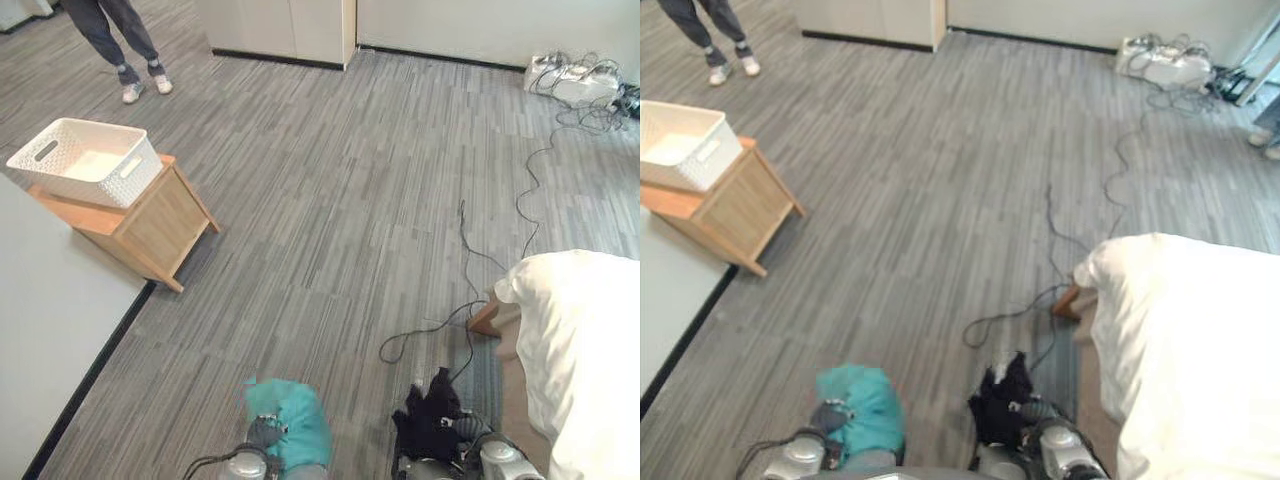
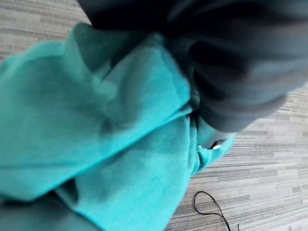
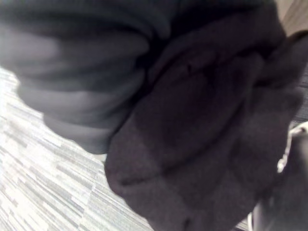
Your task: Tidy up the quilt and then pick up the clothes from the bed and put them into the laundry hamper.
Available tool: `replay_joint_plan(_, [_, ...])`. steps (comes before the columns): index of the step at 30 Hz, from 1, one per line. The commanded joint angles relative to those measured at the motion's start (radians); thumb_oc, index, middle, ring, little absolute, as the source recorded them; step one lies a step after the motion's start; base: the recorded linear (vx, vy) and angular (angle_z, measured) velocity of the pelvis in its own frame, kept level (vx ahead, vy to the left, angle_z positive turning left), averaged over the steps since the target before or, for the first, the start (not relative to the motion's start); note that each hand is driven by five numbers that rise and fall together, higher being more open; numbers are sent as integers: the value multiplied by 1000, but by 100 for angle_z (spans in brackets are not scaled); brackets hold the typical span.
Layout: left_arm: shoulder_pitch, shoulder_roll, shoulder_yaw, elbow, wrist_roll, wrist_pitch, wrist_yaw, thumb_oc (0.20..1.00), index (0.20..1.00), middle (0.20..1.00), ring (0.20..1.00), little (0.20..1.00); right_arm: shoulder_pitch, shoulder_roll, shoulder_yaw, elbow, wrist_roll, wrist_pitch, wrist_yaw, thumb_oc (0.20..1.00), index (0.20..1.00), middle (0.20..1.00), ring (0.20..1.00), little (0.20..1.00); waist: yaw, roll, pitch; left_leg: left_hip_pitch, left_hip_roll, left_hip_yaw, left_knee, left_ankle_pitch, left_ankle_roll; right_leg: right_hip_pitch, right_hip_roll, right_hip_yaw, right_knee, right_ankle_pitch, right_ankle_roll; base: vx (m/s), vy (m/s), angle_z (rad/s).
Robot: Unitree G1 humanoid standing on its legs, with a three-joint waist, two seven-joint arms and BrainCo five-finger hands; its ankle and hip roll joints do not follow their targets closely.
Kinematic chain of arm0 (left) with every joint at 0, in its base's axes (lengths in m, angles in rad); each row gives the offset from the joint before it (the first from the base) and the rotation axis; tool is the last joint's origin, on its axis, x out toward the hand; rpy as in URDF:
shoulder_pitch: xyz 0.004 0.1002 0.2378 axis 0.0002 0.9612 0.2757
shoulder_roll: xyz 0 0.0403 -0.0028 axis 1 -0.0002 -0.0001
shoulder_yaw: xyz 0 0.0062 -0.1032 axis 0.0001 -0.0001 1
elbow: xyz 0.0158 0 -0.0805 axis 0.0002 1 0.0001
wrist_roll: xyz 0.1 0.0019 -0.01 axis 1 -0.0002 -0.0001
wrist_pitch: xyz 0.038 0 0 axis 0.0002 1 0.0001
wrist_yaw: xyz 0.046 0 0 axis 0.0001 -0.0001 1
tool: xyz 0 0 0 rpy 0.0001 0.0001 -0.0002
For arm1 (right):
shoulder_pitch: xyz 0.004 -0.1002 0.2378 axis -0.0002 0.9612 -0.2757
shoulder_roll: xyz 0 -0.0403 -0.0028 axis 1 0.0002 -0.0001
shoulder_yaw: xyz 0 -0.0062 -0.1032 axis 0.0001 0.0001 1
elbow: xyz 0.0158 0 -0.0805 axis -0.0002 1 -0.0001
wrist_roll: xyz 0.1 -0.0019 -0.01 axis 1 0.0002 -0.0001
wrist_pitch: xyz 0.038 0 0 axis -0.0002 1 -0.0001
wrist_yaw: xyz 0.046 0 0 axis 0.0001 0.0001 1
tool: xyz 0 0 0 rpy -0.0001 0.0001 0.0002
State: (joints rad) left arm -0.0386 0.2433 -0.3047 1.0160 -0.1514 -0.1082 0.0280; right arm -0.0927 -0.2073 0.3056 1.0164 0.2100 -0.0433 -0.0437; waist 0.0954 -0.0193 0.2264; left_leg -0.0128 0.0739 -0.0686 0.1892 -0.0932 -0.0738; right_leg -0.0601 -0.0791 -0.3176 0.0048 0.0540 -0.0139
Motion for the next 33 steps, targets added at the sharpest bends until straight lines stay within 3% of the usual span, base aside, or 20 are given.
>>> replay_joint_plan(1, [144,54,37,-54,-41,-93,-118,200,200,200,200,200,18,-123,-39,-42,24,-80,12,200,200,200,200,200,46,43,39,-138,-62,-30,318,105,-48,200,-24,11,-28,-148,81,101,-222,-31])
replay_joint_plan(2, [-55,-93,-56,-4,1,-73,71,200,200,200,200,200,-37,-99,40,-76,-16,-91,-37,200,200,200,200,200,83,12,98,-296,-84,-12,497,163,-29,261,-4,16,-64,-169,57,237,-252,-6])
replay_joint_plan(4, [-92,-106,-62,10,-9,-75,104,200,200,200,200,200,-54,-82,65,-66,-31,-98,-60,200,200,200,200,200,96,1,95,-322,-86,9,474,133,-23,279,-2,20,-75,-179,62,262,-145,17])
replay_joint_plan(6, [-115,-105,-77,-31,-40,-74,158,200,200,200,200,200,-72,-53,111,-84,-72,-99,-112,200,200,200,200,200,123,-7,58,-359,-70,82,208,95,4,308,12,28,-92,-233,90,548,88,-23])
replay_joint_plan(9, [-102,-98,-75,-94,-70,-74,181,200,200,200,200,200,-87,-38,120,-67,-94,-89,-134,200,200,200,200,200,169,8,39,-385,-40,141,-96,204,-3,359,36,40,-92,-290,114,583,157,24])
replay_joint_plan(11, [-96,-97,-76,-102,-87,-72,188,200,200,200,200,200,-96,-30,122,-59,-100,-86,-139,200,200,200,200,200,184,-5,37,-395,-45,165,-136,213,1,379,29,41,-92,-304,120,452,115,-22])
replay_joint_plan(13, [-76,-110,-80,-104,-118,-64,201,200,200,200,200,200,-89,24,141,-54,-115,-84,-144,200,200,200,200,200,206,-61,7,-386,-66,162,-116,242,53,395,26,66,-14,-299,138,629,190,-26])
replay_joint_plan(14, [-82,-109,-86,-91,-126,-59,210,200,200,200,200,200,-99,36,136,-43,-100,-86,-150,200,200,200,200,200,215,-87,11,-380,-86,150,-87,218,65,376,10,65,77,-291,167,568,181,-49])
replay_joint_plan(16, [-97,-115,-96,-71,-142,-57,225,200,200,200,200,200,-105,42,123,-39,-87,-83,-152,200,200,200,200,200,204,-110,24,-340,-118,135,-60,164,100,293,-49,76,300,-102,255,538,216,-35])
replay_joint_plan(17, [-106,-118,-102,-71,-157,-57,232,200,200,200,200,200,-109,46,123,-49,-72,-86,-153,200,200,200,200,200,186,-106,31,-297,-132,114,-63,143,116,235,-76,82,421,19,270,531,229,-5])
replay_joint_plan(18, [-113,-112,-104,-78,-164,-58,241,200,200,200,200,200,-119,47,118,-60,-60,-88,-154,200,200,200,200,200,164,-78,30,-241,-124,86,-92,129,133,165,-67,102,524,64,252,663,209,39])
replay_joint_plan(20, [-131,-108,-110,-91,-170,-64,260,200,200,200,200,200,-135,49,112,-82,-42,-99,-159,200,200,200,200,200,119,-29,45,-117,-104,5,-168,113,143,28,-22,102,623,-14,223,617,139,83])
replay_joint_plan(23, [-149,-112,-121,-111,-176,-71,277,200,200,200,200,200,-130,51,122,-112,-37,-108,-160,200,200,200,200,200,60,-8,53,-6,-105,-81,-217,83,130,-76,-5,65,529,-66,197,711,-18,112])
replay_joint_plan(25, [-164,-102,-135,-141,-150,-72,277,200,200,200,200,200,-115,31,117,-166,-16,-110,-160,200,200,200,200,200,5,-15,45,103,-110,-175,-249,9,85,-127,-56,57,144,-61,183,833,-211,181])
replay_joint_plan(27, [-170,-102,-135,-141,-134,-72,280,200,200,200,200,200,-111,28,108,-172,-3,-111,-167,200,200,200,200,200,-18,-4,43,138,-88,-205,-265,-17,68,-144,-75,71,30,-21,193,683,-207,125])
replay_joint_plan(28, [-179,-101,-142,-126,-101,-79,287,200,200,200,200,200,-104,17,95,-182,-1,-105,-166,200,200,200,200,200,-63,12,39,198,-53,-248,-251,-85,55,-217,-119,178,-32,31,228,521,-110,99])
replay_joint_plan(29, [-179,-103,-142,-125,-100,-79,287,200,200,200,200,200,-104,15,95,-183,-1,-105,-166,200,200,200,200,200,-60,19,39,202,-46,-244,-249,-92,54,-214,-111,178,-31,28,227,984,-240,184])
replay_joint_plan(30, [-173,-103,-137,-103,-96,-85,279,200,200,200,200,200,-85,9,108,-183,-26,-104,-156,200,200,200,200,200,-69,-11,23,237,-49,-282,-176,-146,48,-192,-113,216,-4,47,225,477,-130,165])
replay_joint_plan(32, [-156,-110,-116,-95,-129,-92,276,200,200,200,200,200,-86,8,110,-168,-39,-106,-157,200,200,200,200,200,-56,0,10,253,-32,-304,-98,-144,32,-179,-94,211,40,48,210,661,-232,86])
replay_joint_plan(33, [-132,-112,-94,-103,-167,-112,268,200,200,200,200,200,-89,-5,110,-183,-54,-110,-149,200,200,200,200,200,-31,3,15,171,-49,-269,173,-38,8,-114,-89,196,40,44,172,566,-226,56])
